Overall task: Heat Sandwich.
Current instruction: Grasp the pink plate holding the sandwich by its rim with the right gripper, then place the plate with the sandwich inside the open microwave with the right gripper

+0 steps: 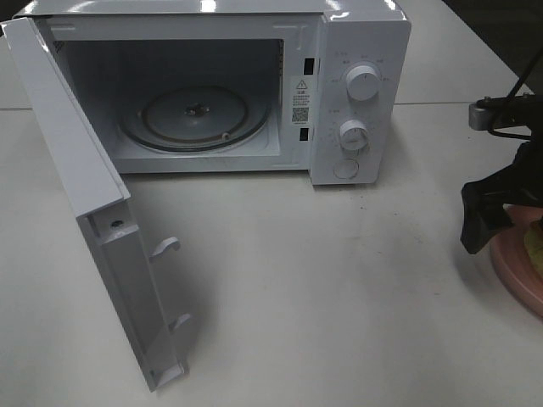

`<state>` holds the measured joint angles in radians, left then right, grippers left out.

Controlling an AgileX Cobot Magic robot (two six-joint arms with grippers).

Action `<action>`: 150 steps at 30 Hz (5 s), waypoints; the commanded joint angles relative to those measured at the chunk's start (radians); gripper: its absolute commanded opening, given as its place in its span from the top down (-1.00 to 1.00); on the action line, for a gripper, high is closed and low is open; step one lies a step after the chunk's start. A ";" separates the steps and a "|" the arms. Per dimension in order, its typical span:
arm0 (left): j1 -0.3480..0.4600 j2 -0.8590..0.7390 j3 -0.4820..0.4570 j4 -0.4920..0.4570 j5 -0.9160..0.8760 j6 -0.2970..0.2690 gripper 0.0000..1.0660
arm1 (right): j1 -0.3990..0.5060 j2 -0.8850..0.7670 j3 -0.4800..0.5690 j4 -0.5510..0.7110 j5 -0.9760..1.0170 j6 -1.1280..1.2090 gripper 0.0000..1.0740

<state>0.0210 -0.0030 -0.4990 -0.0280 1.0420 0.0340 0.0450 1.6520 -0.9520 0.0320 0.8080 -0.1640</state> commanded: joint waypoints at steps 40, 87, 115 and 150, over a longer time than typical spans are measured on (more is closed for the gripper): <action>0.002 -0.029 0.003 0.000 -0.005 0.001 -0.90 | -0.010 0.260 -0.006 -0.090 -0.169 0.080 -0.21; 0.002 -0.029 0.003 0.000 -0.005 0.001 -0.90 | 0.110 0.210 -0.009 -0.342 -0.049 0.384 1.00; 0.002 -0.029 0.003 0.000 -0.005 0.001 -0.90 | 0.327 0.110 0.081 -0.492 0.062 0.542 0.99; 0.002 -0.029 0.003 0.000 -0.005 0.001 -0.90 | 0.618 -0.259 0.291 -0.480 0.184 0.545 0.99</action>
<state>0.0210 -0.0030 -0.4990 -0.0280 1.0420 0.0340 0.6360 1.4100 -0.6630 -0.4220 0.9550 0.3700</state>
